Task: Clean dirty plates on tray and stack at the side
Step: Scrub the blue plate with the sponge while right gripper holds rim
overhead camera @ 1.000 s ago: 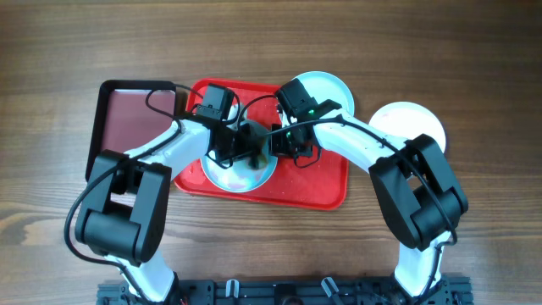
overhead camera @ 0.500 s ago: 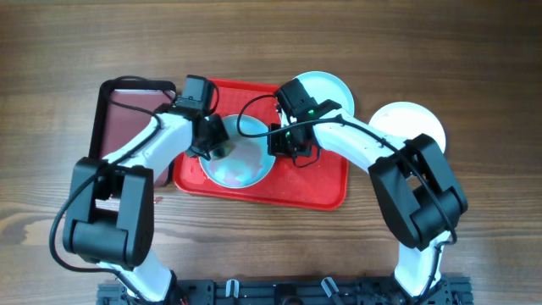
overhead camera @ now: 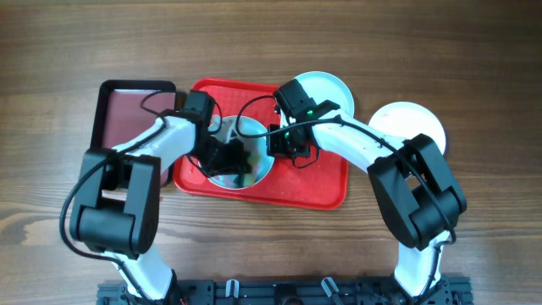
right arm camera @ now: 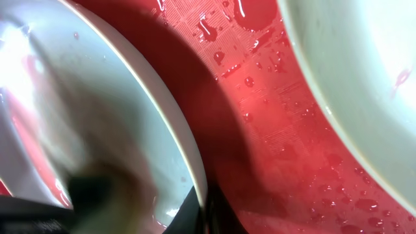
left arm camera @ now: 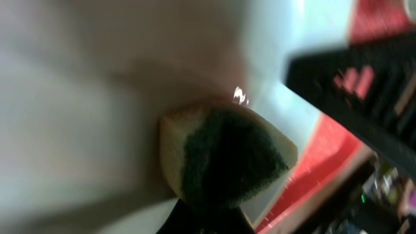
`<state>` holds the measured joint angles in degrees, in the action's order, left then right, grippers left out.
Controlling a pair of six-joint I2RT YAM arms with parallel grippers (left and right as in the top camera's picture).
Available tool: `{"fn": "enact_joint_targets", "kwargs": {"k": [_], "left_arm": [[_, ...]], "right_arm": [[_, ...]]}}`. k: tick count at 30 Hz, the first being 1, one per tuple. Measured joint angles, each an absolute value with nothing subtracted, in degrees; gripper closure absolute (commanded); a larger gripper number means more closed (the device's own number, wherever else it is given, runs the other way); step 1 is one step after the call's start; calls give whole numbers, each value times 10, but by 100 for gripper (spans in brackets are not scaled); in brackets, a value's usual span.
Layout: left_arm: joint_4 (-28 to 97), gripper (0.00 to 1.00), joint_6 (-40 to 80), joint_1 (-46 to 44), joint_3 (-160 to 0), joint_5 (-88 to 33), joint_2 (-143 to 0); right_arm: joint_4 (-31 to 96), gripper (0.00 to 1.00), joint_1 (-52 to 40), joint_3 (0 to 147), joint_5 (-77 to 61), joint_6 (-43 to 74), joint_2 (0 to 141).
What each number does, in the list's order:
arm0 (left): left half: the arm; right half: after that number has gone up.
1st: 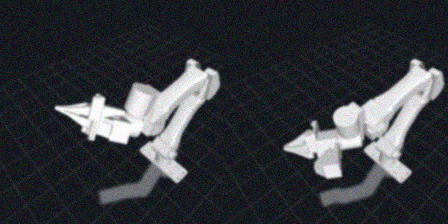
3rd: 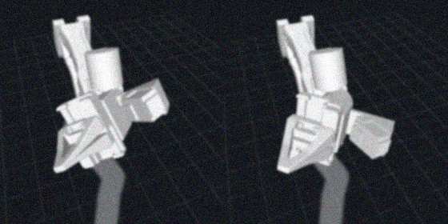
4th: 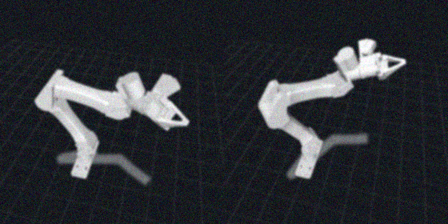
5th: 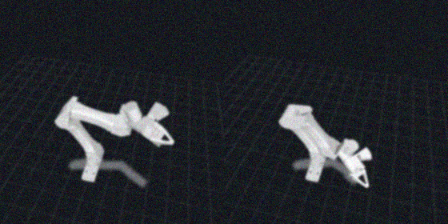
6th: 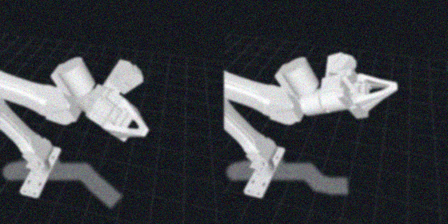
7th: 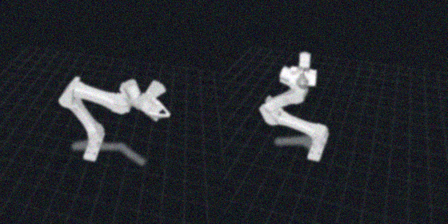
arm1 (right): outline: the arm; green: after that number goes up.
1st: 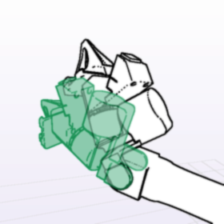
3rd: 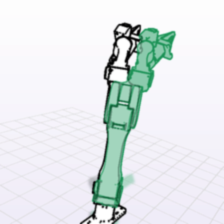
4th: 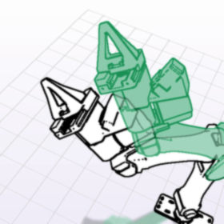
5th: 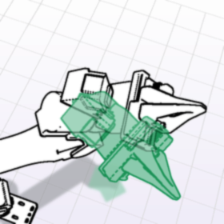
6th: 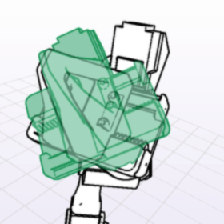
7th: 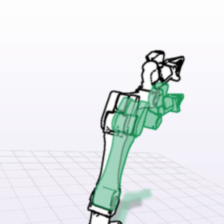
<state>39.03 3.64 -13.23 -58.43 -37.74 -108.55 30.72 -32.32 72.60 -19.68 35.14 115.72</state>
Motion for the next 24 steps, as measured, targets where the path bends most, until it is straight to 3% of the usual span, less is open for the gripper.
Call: {"fn": "enact_joint_targets", "kwargs": {"k": [7,14,20,24], "left_arm": [[276,96,52,-143,-577,-392,-1089],[173,96,182,-148,-588,-211,-1080],[272,96,263,-159,-619,-21,-1067],[344,96,281,-159,-628,-3,-1063]], "right_arm": [[308,96,-323,726,-197,352,1157],[307,96,-323,726,-197,354,1157],[305,96,-323,726,-197,353,1157],[304,96,-325,726,-206,353,1159]]}}
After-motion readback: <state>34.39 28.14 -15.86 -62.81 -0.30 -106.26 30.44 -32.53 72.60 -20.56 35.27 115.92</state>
